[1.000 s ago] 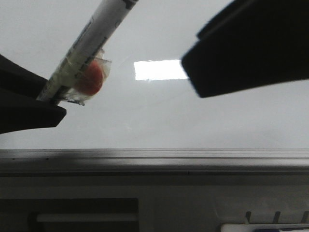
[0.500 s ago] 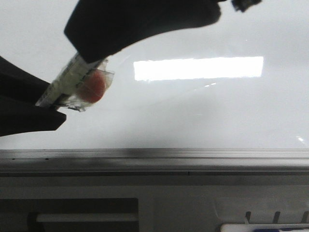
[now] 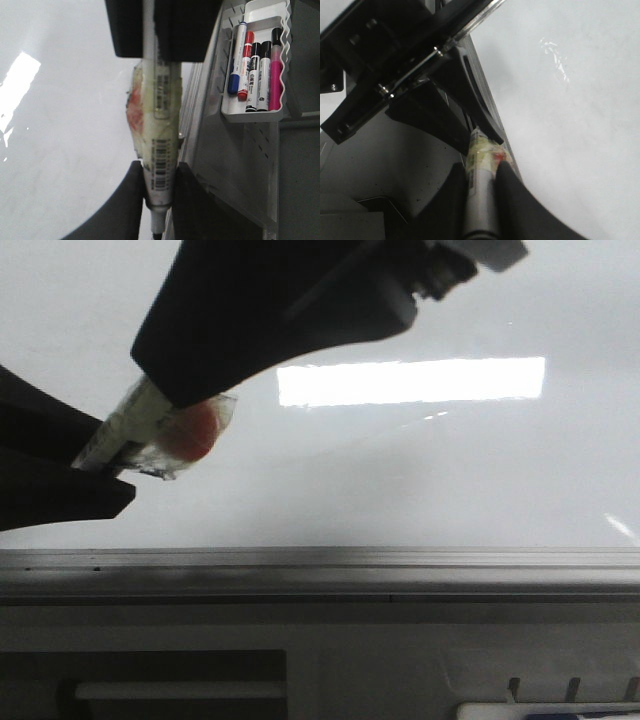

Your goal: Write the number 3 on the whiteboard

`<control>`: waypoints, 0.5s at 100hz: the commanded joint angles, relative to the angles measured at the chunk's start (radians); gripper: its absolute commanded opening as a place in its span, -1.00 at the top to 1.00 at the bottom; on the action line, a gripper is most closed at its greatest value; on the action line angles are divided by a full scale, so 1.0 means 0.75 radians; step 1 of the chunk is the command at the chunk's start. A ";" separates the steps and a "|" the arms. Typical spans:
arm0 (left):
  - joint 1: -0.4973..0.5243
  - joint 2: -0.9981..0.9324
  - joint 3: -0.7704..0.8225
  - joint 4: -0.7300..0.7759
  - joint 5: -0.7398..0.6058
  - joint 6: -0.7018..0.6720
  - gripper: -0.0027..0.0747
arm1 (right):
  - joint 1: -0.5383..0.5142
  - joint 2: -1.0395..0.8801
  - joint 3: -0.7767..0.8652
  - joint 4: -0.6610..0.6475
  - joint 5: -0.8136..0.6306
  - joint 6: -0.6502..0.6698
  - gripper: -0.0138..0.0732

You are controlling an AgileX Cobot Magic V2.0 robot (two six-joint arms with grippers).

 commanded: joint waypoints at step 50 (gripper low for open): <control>-0.006 -0.151 -0.040 -0.252 -0.066 -0.005 -0.04 | 0.008 -0.027 -0.045 0.087 0.052 -0.006 0.82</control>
